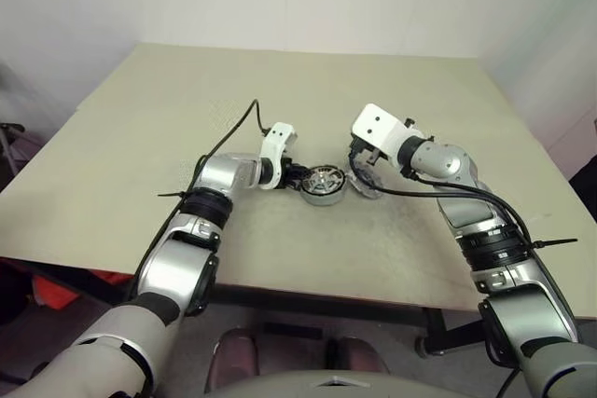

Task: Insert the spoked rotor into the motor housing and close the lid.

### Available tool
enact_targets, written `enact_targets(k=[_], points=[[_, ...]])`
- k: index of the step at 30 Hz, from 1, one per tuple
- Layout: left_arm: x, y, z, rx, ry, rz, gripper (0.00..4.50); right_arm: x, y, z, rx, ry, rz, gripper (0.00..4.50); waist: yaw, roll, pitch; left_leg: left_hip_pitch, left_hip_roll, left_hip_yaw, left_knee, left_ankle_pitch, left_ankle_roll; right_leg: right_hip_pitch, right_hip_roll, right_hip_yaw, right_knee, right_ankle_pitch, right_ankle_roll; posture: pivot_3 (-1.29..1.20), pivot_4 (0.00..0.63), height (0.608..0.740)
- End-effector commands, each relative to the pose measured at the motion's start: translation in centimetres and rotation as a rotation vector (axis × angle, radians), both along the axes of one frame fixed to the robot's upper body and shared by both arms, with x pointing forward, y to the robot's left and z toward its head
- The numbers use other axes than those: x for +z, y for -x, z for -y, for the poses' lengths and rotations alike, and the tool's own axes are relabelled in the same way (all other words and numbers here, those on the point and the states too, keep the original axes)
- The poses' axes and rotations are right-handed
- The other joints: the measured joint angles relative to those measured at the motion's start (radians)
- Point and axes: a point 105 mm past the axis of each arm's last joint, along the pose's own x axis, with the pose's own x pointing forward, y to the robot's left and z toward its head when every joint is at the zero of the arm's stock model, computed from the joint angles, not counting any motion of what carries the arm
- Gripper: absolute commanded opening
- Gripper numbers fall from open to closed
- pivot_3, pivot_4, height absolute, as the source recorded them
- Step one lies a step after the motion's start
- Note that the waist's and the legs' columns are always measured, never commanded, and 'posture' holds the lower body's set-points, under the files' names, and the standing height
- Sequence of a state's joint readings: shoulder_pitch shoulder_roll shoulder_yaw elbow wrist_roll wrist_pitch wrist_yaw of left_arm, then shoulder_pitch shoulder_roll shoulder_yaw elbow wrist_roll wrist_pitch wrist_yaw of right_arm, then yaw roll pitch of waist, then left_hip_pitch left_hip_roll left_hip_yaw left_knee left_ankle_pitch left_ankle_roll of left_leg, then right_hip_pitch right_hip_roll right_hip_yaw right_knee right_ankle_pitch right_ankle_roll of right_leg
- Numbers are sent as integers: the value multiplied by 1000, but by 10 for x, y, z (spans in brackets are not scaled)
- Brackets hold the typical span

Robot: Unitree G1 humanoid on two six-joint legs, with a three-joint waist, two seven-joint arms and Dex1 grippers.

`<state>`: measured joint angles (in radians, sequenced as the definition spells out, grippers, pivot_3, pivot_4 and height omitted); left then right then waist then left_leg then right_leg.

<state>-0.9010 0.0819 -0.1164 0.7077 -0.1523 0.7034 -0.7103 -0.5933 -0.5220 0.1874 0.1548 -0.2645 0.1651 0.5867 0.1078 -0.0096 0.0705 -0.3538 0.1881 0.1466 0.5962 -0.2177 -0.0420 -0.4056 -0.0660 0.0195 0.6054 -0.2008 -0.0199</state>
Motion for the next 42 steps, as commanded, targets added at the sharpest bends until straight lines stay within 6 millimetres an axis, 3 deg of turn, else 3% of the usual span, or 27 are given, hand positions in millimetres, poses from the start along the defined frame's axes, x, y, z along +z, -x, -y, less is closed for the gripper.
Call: enact_targets(k=[1, 5, 12, 17, 22, 26, 30, 38, 42], points=[[21, 3, 30, -73, 29, 92, 134, 19, 0, 2, -5, -22, 62, 1613, 0, 0, 0, 0, 0, 0, 0, 0, 1, 0, 0, 0, 0, 0, 0, 0, 0, 740], [19, 7, 38, -107, 14, 123, 134, 20, 1, 1, -3, -26, 64, 1613, -1, 0, 0, 0, -1, 0, 0, 0, 1, 0, -2, 0, 0, 0, 1, 0, 0, 740], [14, -3, 22, -56, -49, 166, 2370, 19, 1, 2, -6, -27, 64, 1613, -12, 0, 0, 0, -1, 0, 0, 0, 1, 0, -1, 0, 0, 0, 1, 0, 0, 740], [19, -10, 7, -19, -44, 185, 2370, 21, 0, 0, 0, -30, 68, 1613, -13, 0, 0, 0, -1, 0, 0, 0, 1, 0, 0, 0, 0, 0, 1, 0, 0, 740], [28, -19, -21, 46, -20, 203, 2370, 23, 9, -5, 75, -11, 40, 1613, -14, 1, 1, 1, 0, 0, 0, 0, 1, 0, 1, 0, 0, 0, 1, 0, 0, 740], [29, -21, -42, 97, -13, 207, 2370, 15, 36, -12, 241, 79, -64, 1613, -11, 1, 1, 0, 1, 0, -1, 0, 1, -1, 2, 0, 0, 0, 1, 0, 0, 740], [24, -16, -69, 151, -9, 199, 2370, -5, 74, -3, 446, 299, -236, 1613, -7, 1, 1, -1, 2, 0, -1, -2, 3, 0, 0, -1, 0, -1, 1, 0, 0, 740], [17, -4, -78, 212, 26, 173, 2370, -20, 92, 1, 607, 473, -340, 1613, -13, 1, 1, 2, 3, 0, 0, -3, 5, 0, 0, -1, 2, -1, 1, 0, 0, 740], [15, -1, -77, 234, 40, 163, 2370, -32, 87, -4, 615, 477, -352, 1613, -14, 1, 1, 1, 3, 1, 1, -2, 6, 0, 0, -1, 2, -1, 1, 0, 0, 740]])
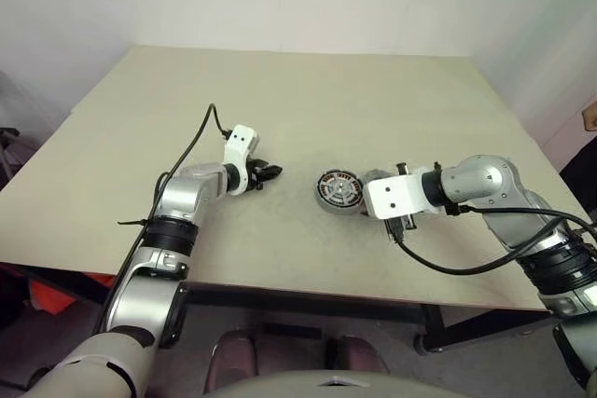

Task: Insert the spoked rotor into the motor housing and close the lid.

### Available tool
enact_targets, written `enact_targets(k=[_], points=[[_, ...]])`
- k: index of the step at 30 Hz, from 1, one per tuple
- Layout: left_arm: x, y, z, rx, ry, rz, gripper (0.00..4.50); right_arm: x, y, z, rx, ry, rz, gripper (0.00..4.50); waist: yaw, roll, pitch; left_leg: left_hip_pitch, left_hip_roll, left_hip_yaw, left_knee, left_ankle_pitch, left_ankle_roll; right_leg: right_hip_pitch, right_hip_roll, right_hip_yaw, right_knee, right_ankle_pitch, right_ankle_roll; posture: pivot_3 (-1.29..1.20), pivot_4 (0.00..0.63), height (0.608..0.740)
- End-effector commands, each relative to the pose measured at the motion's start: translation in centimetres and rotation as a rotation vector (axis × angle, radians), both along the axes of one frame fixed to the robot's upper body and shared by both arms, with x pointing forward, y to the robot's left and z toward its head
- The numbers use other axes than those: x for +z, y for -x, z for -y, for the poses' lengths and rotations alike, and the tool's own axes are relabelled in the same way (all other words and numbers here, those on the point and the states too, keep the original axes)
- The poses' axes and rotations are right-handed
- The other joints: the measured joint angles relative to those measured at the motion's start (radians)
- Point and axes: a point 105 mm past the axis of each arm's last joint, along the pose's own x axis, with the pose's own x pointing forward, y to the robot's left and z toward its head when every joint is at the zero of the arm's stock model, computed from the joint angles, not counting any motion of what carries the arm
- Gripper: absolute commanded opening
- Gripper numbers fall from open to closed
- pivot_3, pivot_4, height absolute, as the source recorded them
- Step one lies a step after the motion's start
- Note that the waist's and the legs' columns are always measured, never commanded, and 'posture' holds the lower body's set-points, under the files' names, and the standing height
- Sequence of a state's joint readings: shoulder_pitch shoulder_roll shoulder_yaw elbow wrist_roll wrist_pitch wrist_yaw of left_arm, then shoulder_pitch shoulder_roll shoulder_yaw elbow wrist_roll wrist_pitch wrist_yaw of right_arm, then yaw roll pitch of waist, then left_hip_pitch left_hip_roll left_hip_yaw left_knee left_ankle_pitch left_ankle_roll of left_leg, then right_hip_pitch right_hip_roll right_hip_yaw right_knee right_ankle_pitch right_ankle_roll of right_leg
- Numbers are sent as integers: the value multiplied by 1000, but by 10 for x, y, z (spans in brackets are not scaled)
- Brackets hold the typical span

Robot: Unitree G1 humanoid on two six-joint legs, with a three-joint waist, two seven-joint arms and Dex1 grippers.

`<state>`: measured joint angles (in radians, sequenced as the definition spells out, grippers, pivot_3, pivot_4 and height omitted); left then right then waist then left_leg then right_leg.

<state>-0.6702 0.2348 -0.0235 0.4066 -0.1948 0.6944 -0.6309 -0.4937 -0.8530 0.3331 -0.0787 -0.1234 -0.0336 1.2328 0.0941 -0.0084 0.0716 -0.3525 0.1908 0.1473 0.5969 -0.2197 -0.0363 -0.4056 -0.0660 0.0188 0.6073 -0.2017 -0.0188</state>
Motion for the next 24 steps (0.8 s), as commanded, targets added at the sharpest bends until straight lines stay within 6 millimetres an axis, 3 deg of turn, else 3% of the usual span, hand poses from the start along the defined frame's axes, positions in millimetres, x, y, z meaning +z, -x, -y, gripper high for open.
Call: enact_targets(k=[1, 8, 24], points=[[16, -1, 2, 14, 33, 48, 2370, 1, -11, -4, 1, 5, 42, 1613, 0, 0, 0, 0, 0, 0, 0, 0, 0, 0, 0, 0, 0, 0, 0, 0, 0, 740], [12, 2, 2, 22, 28, 39, 2370, -1, -26, -5, -33, 0, 90, 1613, 0, 0, 0, -3, 0, 0, 0, 0, 1, -1, 0, -1, -1, 0, 0, 0, 0, 740], [17, -5, -3, 38, 16, 49, 2370, -25, -15, -6, -1, 24, -3, 1613, 0, 0, 0, -3, 0, 0, 0, 0, 1, -1, 0, -1, -1, 0, 0, 0, 0, 740]])
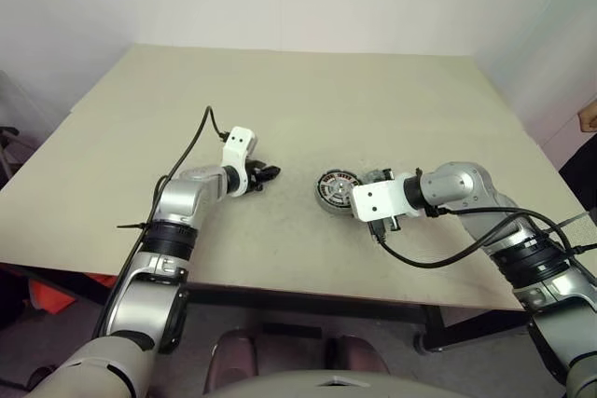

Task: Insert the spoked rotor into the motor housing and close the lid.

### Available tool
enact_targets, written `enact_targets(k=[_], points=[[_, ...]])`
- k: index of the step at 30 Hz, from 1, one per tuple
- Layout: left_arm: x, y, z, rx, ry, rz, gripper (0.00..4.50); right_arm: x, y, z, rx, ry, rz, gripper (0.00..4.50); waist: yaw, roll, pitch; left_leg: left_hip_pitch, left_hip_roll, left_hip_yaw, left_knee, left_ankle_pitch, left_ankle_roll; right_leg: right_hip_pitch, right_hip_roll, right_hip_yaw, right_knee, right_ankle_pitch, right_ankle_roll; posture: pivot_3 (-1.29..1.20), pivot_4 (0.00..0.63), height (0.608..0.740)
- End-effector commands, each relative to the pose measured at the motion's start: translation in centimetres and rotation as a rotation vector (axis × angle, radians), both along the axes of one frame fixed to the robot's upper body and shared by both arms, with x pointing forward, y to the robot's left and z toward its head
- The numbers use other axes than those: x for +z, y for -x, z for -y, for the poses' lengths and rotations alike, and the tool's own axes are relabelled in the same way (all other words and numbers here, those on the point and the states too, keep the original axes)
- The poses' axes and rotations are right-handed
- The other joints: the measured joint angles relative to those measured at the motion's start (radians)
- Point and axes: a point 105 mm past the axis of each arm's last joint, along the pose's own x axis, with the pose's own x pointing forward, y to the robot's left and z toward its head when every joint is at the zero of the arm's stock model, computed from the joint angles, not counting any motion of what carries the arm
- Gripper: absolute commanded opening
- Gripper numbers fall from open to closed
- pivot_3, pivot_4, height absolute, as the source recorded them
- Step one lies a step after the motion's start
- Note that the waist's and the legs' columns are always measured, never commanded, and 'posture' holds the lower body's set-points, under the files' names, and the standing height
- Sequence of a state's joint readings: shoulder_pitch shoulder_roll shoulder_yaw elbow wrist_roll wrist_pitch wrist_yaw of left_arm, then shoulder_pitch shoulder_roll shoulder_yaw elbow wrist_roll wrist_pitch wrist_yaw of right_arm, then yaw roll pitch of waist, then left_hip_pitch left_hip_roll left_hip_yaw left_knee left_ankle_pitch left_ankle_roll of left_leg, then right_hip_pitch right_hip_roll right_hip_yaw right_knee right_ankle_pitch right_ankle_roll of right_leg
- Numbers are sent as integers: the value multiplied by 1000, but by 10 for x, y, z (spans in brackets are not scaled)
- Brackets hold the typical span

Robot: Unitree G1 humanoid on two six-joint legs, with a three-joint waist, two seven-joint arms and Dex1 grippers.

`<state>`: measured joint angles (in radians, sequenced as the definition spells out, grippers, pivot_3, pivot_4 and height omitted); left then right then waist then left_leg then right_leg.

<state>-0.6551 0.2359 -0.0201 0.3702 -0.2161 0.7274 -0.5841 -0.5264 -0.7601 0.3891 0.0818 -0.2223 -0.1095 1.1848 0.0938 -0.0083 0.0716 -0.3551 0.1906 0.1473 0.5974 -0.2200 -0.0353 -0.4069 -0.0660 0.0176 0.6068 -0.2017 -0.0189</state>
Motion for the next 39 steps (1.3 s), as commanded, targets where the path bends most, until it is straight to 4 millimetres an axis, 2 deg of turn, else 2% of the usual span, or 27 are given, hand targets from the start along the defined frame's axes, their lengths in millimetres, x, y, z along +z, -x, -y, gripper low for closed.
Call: enact_targets(k=[1, 6, 9, 11, 13, 16, 20, 29, 39], points=[[17, -5, -1, 1, 15, 58, 2370, 0, -2, 0, 11, 5, -4, 1613, 0, 0, 0, 0, 0, 0, 0, 0, 0, 0, 0, 0, 0, 0, 0, 0, 0, 740], [16, -4, -2, 6, 12, 57, 2370, -7, -6, 3, 0, 17, -29, 1613, -1, 0, 0, 1, 0, 0, 0, 0, 0, 0, 0, 0, 0, 0, 0, 0, 0, 740], [15, -3, -4, 9, 9, 55, 2407, -6, -7, 2, 12, 18, -18, 976, -2, 0, 0, 1, 0, 0, 0, 0, 0, 1, 0, 0, 1, 0, 0, 0, 0, 740], [14, -2, -4, 11, 8, 52, 2407, -2, -9, -2, 15, 4, -3, 385, -2, -1, 0, 2, 0, 0, 0, 0, 0, 1, 0, 0, 1, 0, 0, 0, 0, 740], [12, -1, -4, 12, 6, 49, 2407, 4, -13, -6, 9, -22, 16, 385, -6, -1, 0, 2, 0, 0, 1, 0, 0, 2, 1, 0, 1, 0, 0, 0, 0, 740], [11, 0, -3, 10, 6, 46, 2407, 8, -18, -8, 1, -34, 42, 5, -15, -1, 0, 2, 0, 0, 1, 1, -1, 2, 1, 0, 1, 0, 0, 0, 0, 740], [10, 0, -2, 12, 5, 44, 2407, 15, -21, -12, 2, -51, 55, 5, -23, -1, 0, 2, 0, 0, 1, 1, -1, 2, 1, 0, 1, 0, -1, 0, 0, 740], [9, 1, -1, 11, 3, 42, 2407, 25, -28, -35, -30, -163, 16, 5, -24, -1, 0, -3, 0, 0, 1, 1, 0, -2, 2, -1, 1, 0, -1, 0, 0, 740], [8, 3, -5, 23, -3, 41, 2407, 5, -38, -43, -96, -183, -42, 5, -24, -1, 0, -9, 0, 0, 2, 3, 3, -8, 2, -2, 2, 1, -2, 0, 0, 740]])
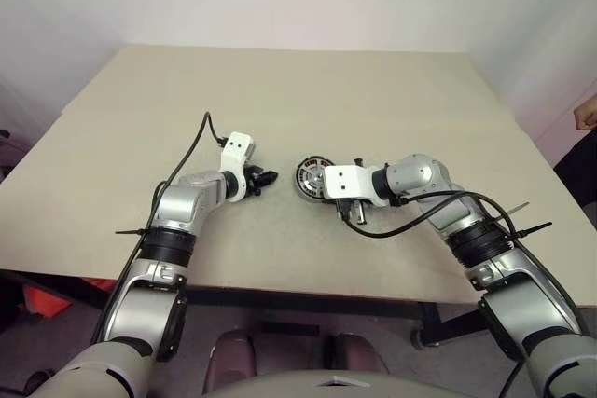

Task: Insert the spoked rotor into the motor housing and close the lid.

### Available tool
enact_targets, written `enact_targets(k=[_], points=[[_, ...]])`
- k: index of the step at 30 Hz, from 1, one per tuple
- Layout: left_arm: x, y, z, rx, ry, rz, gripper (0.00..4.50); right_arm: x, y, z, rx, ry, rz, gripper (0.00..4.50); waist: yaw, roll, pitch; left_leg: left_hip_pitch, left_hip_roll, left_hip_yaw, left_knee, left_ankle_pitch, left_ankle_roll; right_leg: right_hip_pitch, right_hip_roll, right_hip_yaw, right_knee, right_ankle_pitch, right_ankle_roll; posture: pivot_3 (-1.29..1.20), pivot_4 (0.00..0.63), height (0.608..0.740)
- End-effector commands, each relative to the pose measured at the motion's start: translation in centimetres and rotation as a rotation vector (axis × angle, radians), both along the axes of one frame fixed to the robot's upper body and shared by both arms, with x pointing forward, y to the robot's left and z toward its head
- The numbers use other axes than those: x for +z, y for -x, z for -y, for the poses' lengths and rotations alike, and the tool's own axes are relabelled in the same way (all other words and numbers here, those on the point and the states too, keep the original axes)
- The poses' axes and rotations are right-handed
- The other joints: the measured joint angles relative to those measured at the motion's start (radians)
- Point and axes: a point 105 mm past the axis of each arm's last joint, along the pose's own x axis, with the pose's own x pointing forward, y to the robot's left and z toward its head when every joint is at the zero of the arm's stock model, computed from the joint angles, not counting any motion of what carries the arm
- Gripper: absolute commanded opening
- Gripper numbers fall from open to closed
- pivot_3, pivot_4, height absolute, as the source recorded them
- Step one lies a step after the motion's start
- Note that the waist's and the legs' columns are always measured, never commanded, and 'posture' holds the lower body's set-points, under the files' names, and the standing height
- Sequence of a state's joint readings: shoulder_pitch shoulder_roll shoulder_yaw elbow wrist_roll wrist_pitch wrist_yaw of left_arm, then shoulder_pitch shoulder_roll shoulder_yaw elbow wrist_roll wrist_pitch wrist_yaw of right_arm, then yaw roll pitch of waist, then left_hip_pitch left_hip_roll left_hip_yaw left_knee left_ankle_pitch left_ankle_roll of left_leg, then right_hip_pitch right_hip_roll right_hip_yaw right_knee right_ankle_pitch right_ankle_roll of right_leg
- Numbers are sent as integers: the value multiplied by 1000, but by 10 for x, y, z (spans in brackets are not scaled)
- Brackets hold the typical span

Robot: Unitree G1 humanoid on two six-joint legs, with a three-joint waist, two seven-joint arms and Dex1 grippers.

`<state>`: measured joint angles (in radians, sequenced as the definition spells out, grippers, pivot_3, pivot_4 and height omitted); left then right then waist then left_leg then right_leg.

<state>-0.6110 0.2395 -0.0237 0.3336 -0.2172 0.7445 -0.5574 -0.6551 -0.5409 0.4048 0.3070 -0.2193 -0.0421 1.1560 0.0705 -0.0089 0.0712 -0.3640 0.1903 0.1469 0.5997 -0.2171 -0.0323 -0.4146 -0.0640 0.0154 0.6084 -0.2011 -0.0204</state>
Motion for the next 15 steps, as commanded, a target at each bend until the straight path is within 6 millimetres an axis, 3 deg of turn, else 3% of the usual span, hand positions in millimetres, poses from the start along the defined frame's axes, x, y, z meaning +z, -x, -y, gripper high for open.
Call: enact_targets(k=[1, 8, 15], points=[[18, -3, 0, -2, 13, 63, 2407, 10, -10, -1, -28, -23, 37, 5, -2, 0, 0, 0, 0, 0, 0, 0, -1, 0, 0, 0, 0, 0, 0, 0, 0, 740], [18, -3, -1, 2, 12, 62, 2407, 23, -5, -7, 1, -92, 57, 2350, 0, 0, 0, 1, 1, 0, 0, 2, -4, 0, 0, -1, 3, 2, -3, 0, 0, 740], [17, -3, 0, -7, 17, 61, 2407, 60, 1, -11, -56, -269, 98, 2350, 2, 0, 0, -1, 1, 0, 0, 3, -3, 0, 0, -3, 1, 2, -3, 0, 0, 740]])
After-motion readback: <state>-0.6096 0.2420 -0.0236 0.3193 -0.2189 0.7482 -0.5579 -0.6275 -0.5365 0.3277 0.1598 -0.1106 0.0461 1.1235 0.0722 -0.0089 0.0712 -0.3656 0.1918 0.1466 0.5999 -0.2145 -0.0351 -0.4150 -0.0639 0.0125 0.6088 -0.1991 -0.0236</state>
